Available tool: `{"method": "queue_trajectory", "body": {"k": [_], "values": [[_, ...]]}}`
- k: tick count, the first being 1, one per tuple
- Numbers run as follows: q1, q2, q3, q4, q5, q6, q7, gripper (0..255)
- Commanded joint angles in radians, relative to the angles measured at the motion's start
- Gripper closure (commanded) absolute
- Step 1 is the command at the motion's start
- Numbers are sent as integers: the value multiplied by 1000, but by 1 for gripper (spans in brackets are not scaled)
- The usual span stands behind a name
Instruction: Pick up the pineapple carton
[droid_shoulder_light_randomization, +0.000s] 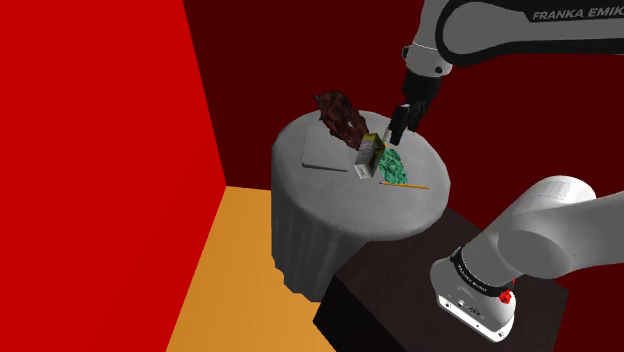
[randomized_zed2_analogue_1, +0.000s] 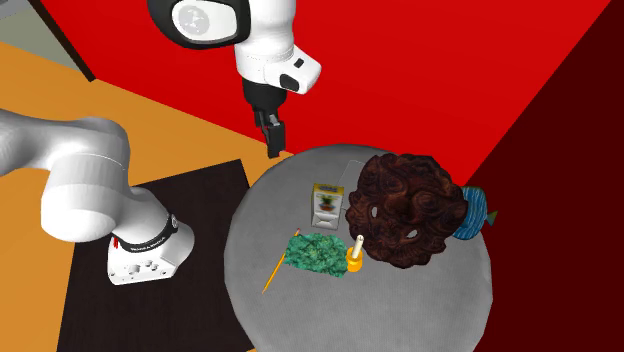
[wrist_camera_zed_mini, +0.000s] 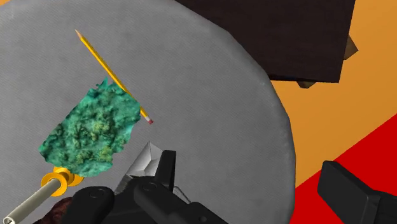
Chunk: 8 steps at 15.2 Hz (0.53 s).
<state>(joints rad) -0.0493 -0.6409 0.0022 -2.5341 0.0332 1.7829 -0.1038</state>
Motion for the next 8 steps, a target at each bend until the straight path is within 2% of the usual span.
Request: {"method": "queue_trajectory", "body": {"k": [1,8], "values": [[-18,50,-6,-21,-11,93,12,0],[-79,244,-33,-51,-49,382,54,0]]}}
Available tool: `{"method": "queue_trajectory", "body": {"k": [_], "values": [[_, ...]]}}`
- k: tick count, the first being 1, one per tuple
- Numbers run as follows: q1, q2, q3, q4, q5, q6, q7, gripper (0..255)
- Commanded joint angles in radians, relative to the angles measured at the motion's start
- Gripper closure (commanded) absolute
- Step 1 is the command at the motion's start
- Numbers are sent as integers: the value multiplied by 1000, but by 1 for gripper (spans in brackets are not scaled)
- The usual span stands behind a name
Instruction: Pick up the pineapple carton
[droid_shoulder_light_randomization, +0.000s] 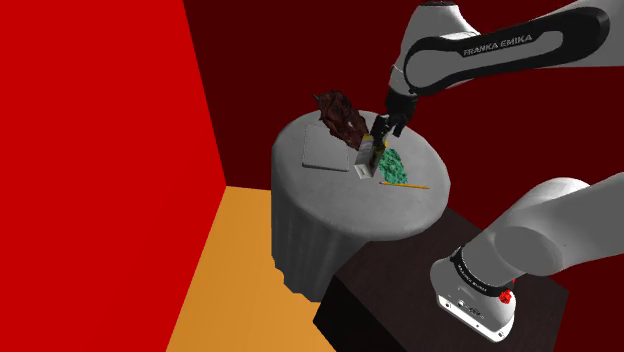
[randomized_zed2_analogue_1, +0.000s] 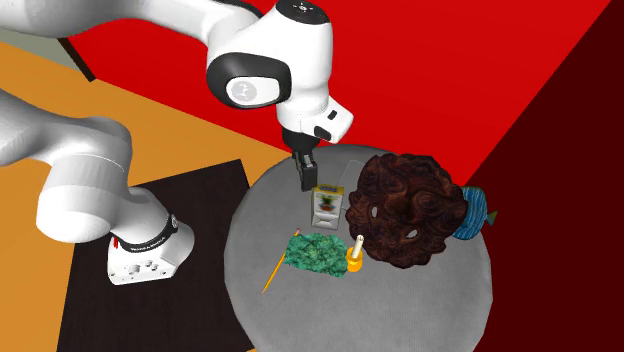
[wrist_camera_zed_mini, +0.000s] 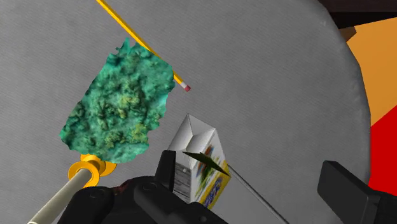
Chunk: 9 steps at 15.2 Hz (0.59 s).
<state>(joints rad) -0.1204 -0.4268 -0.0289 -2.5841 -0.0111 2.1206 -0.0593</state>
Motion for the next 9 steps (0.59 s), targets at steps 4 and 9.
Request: {"method": "queue_trajectory", "body": {"k": [4,9], "values": [[-34,135,-18,9,-21,170,30,0],[-34,184,-19,-21,-21,249,30,0]]}}
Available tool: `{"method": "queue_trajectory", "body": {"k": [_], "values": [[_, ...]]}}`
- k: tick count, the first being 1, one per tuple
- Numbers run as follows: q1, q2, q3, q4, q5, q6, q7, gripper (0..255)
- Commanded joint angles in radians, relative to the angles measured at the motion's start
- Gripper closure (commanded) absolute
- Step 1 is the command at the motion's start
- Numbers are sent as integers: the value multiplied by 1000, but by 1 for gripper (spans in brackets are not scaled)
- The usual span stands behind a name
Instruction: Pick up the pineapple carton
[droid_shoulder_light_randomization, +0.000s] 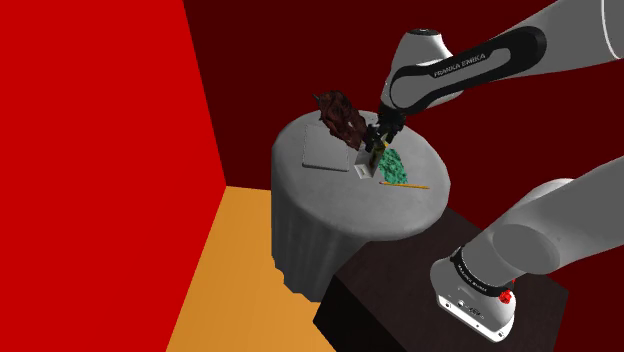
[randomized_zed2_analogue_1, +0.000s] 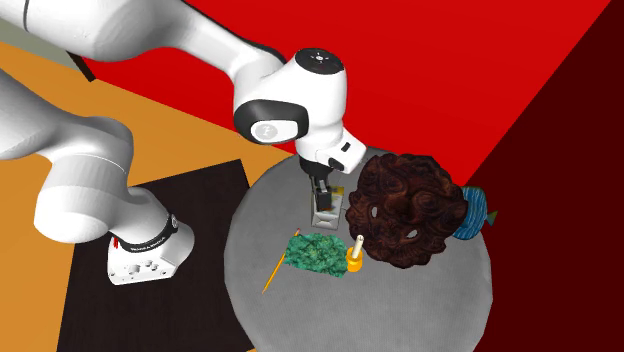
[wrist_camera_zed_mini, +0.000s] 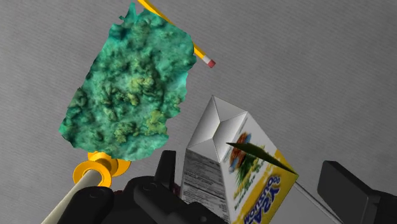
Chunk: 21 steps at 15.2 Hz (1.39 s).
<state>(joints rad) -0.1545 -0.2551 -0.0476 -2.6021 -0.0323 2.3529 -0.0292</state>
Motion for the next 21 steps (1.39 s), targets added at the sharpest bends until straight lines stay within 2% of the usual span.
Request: {"method": "queue_trajectory", "body": {"k": [1,4,5,14,21], "values": [[0,23,0,-9,0,32,0,0],[0,40,-1,-17,0,58,0,0],[0,36,-1,-18,0,56,0,255],[0,40,-1,-17,0,58,0,255],[0,-32,1,23,0,-54,0,255]]}}
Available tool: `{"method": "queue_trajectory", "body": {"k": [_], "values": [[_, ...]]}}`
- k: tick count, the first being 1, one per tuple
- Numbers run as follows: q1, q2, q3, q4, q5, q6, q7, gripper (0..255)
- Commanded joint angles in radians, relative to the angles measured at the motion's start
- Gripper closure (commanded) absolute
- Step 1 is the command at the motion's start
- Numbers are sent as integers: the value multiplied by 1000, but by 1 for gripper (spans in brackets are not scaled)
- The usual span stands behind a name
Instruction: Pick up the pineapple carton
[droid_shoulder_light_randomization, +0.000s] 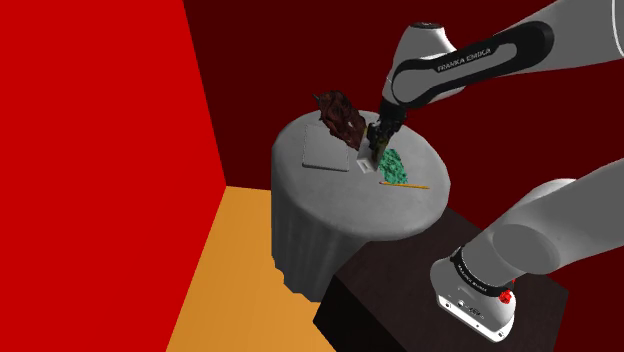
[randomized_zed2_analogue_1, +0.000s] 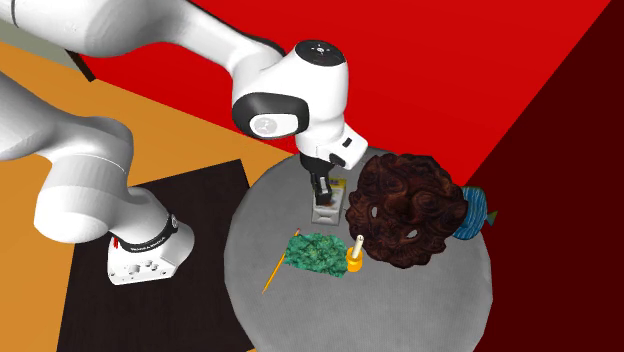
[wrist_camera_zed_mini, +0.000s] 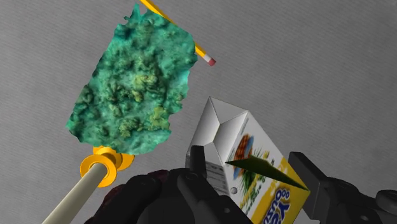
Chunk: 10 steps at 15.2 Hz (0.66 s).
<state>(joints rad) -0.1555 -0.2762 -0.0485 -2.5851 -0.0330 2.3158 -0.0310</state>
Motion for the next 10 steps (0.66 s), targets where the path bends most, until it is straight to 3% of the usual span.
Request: {"method": "queue_trajectory", "body": {"k": [1,10], "values": [[1,-20,2,13,0,-32,2,255],[1,-76,4,66,1,-142,2,255]]}}
